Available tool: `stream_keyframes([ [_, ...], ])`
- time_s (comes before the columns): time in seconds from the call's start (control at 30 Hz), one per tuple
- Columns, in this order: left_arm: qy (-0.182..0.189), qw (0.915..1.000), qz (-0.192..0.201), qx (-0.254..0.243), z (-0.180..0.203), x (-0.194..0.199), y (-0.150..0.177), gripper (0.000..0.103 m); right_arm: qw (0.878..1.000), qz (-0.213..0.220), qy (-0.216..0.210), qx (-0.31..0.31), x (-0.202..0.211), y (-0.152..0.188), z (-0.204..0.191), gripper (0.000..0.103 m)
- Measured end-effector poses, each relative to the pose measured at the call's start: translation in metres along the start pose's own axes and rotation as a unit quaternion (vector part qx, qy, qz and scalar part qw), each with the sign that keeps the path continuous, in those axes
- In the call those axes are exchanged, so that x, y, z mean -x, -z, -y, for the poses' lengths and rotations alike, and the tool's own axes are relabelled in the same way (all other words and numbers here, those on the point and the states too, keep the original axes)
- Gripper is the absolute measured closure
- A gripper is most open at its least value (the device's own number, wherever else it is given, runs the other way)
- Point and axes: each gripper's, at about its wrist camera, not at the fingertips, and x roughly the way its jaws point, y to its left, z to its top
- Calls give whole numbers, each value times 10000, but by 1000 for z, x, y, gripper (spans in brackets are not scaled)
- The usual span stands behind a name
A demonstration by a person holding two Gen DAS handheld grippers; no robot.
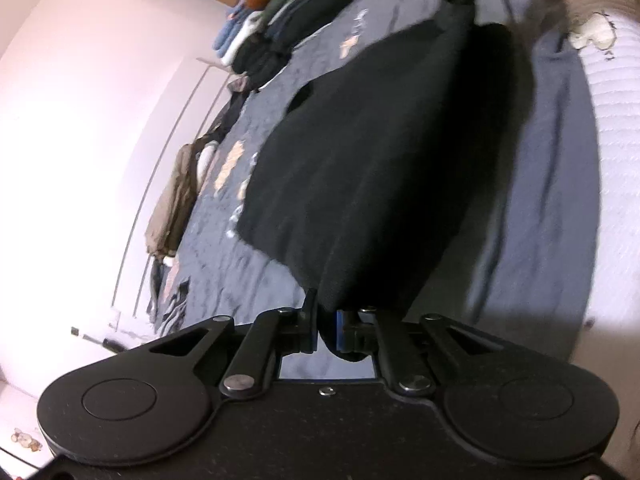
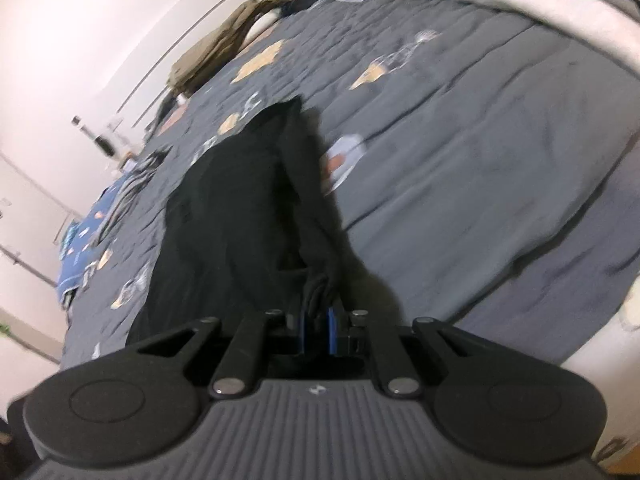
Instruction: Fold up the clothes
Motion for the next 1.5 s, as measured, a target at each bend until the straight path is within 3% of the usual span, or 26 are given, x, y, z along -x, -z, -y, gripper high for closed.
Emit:
stream_keyframes([
  [0.2, 166, 9990, -319, -283, -26, -1, 37, 95, 9971, -540, -318, 426, -15, 32, -35, 93],
  [0.33, 577, 9967, -528, -201, -39, 0, 52, 91, 9918, -1017, -413, 647, -25, 45, -53, 91],
  [0.4, 691, 9953, -564, -388, -34, 13, 55, 87, 9909, -1156, -359, 584, -24, 44, -55, 89],
  [0.5, 743, 9914, -694, -821, -26, 33, 60, 68, 9916, -1153, -413, 422, -11, 37, -54, 86],
  [0.57, 818, 9905, -790, -773, -31, 44, 68, 57, 9932, -977, -446, 445, 3, 30, -56, 81],
  [0.7, 913, 9924, -801, 199, -71, 64, 86, 55, 9963, -409, -392, 640, 29, 14, -62, 70],
  [0.8, 1066, 9824, -528, 1440, -108, 80, 95, 54, 9968, -70, -367, 711, 36, -3, -68, 65],
  [0.9, 1217, 9542, -97, 2730, -141, 79, 94, 52, 9957, 220, -324, 834, 33, -23, -80, 62],
  [0.97, 1303, 9291, 208, 3455, -160, 72, 90, 49, 9928, 332, -277, 1114, 24, -38, -94, 60],
  [1.1, 1686, 8821, 376, 4383, -175, 35, 86, 49, 9875, 359, -260, 1515, -6, -69, -112, 56],
  [1.2, 1968, 8404, 482, 5027, -185, 6, 84, 49, 9881, 153, -382, 1485, -39, -88, -112, 56],
  [1.33, 2324, 7760, 619, 5831, -199, -32, 80, 49, 9903, -106, -480, 1299, -81, -106, -106, 56],
  [1.43, 2533, 7539, 557, 6036, -203, -57, 82, 49, 9896, -151, -412, 1368, -103, -111, -107, 56],
  [1.5, 2591, 7463, 535, 6107, -204, -67, 83, 49, 9886, -179, -386, 1446, -115, -114, -109, 56],
])
